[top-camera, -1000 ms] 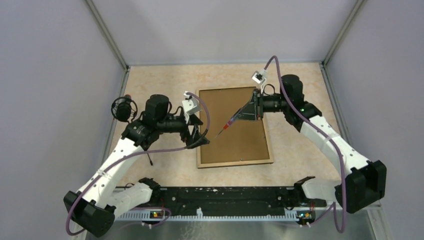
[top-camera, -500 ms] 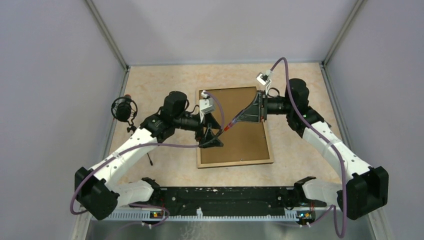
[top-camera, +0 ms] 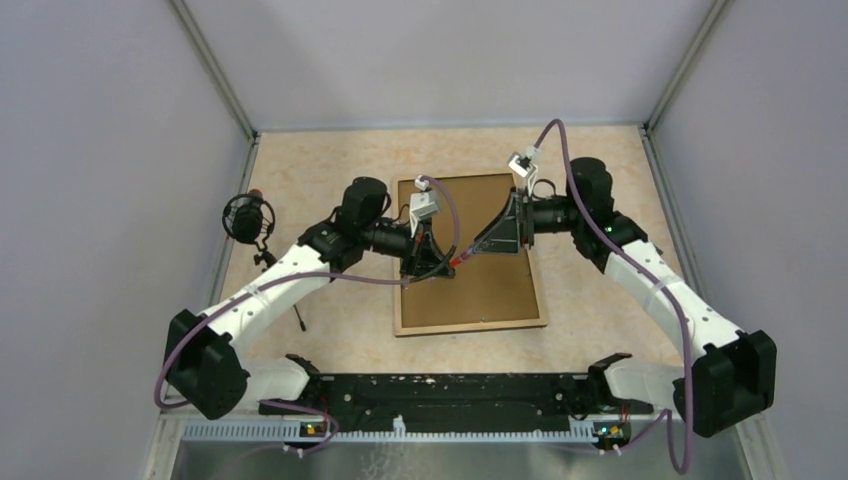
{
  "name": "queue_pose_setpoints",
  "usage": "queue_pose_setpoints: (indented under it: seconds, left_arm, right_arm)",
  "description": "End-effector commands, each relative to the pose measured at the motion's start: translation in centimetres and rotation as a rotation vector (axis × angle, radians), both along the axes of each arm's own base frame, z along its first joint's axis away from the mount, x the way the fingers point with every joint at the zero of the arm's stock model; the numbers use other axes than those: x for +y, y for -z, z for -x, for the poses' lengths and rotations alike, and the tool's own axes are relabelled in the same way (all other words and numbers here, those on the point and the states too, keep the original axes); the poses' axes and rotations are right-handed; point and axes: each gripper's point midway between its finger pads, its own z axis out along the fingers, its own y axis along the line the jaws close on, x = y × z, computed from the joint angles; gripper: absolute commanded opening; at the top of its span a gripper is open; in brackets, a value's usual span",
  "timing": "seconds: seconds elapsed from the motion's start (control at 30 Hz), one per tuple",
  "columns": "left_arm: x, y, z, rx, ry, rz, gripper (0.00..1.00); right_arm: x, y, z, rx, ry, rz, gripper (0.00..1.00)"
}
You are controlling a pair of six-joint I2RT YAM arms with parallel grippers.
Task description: Take the photo out of the frame
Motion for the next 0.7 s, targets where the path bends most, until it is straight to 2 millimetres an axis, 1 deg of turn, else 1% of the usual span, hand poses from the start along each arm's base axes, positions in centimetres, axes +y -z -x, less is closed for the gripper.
queue_pose_setpoints:
  seconds: [0.0,0.1,0.13,0.2,0.33,0.43,0.53,0.57,0.67]
  left_arm:
    - [-0.2,-1.8,0.6,-0.148,0.094,0.061,0.00]
    - [0.3,-0.9,0.9,-0.219,0.138,0.040,0.00]
    - [0.4,-0.7,1.0,-0.223,0.147,0.034,0.00]
    - [0.4,-0.3,1.0,-0.206,0.139,0.023,0.00]
    - [0.1,-0.2,0.3,-0.218,0.102,0.005,0.00]
    - [-0.3,0.0,-0.3,-0.232,0.078,-0.018,0.00]
    - [-0.8,0.5,-0.5,-0.211,0.071,-0.045,0.00]
    - [-1.0,0.7,-0.6,-0.204,0.064,-0.056,0.00]
    - [-1.2,1.2,-1.4,-0.185,0.037,-0.090,0.00]
  right_arm:
    - [-0.6,0.8,0.3,-0.039,-0.033,0.125,0.59]
    - [-0.8,0.9,0.7,0.027,-0.049,0.155,0.74]
    - [-0.9,0.9,0.9,0.042,-0.050,0.158,0.78]
    - [-1.0,1.0,1.4,0.056,-0.062,0.162,0.82]
    - [-1.1,1.2,2.8,0.074,-0.142,0.138,0.82]
    - [-1.1,1.2,2.8,0.075,-0.139,0.136,0.76]
    - [-0.7,1.5,2.2,0.083,-0.111,0.155,0.59]
    - [-0.6,1.6,2.1,0.083,-0.108,0.162,0.56]
    - [-0.3,1.9,1.5,0.078,-0.089,0.195,0.52]
